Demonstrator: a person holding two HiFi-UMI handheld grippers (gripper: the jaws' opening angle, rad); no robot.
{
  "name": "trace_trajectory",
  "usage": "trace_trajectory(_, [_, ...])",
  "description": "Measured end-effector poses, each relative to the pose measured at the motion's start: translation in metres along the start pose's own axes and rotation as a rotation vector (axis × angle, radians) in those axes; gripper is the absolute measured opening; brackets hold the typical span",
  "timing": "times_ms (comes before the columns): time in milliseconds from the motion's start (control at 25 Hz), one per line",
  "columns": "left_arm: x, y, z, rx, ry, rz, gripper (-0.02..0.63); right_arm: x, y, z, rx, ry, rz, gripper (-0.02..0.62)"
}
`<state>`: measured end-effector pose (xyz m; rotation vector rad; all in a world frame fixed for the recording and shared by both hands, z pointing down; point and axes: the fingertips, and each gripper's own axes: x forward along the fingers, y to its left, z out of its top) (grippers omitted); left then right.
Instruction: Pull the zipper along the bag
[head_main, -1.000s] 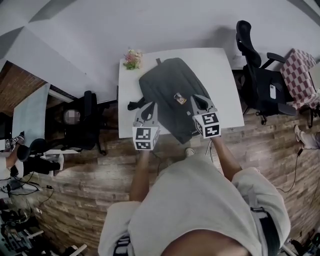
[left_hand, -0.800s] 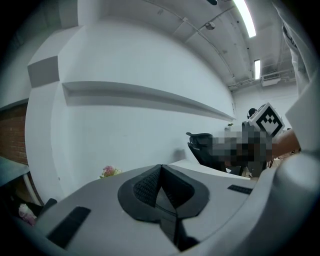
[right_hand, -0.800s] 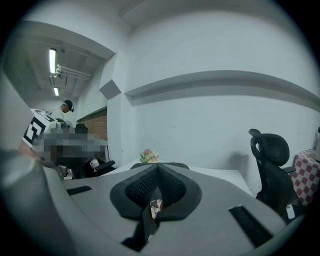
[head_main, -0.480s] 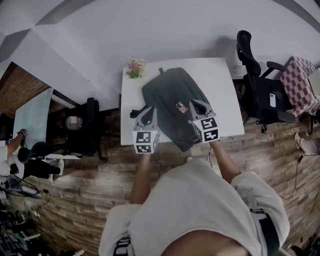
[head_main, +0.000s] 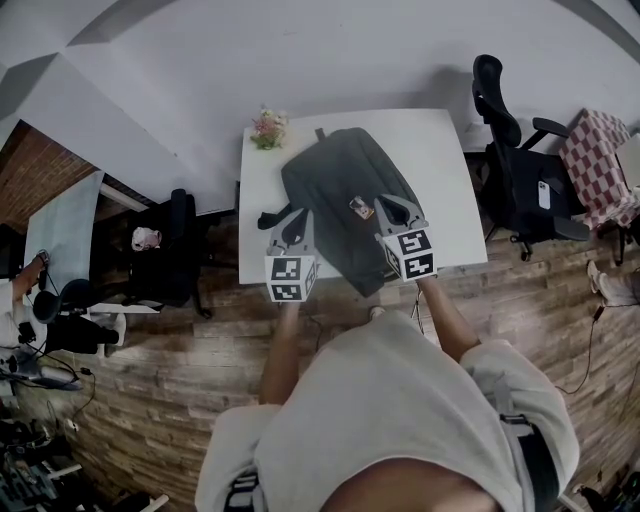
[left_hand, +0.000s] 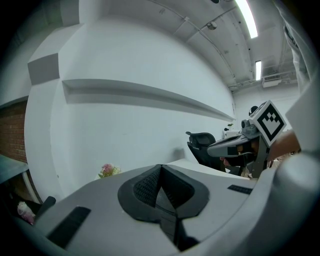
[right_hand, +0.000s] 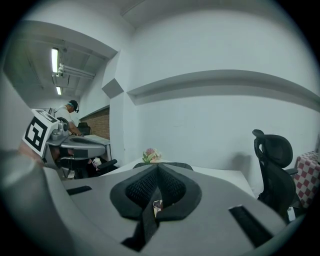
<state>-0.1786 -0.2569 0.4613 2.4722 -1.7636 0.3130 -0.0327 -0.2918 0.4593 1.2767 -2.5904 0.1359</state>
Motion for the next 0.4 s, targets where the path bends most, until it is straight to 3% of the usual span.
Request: trace_trajectory(400, [-0.0020, -0.0038, -0.0052, 0.011, 0.015, -0.012, 0.026, -0.0011, 0.0046, -0.0038, -0.014, 0.013, 0.008, 0.014])
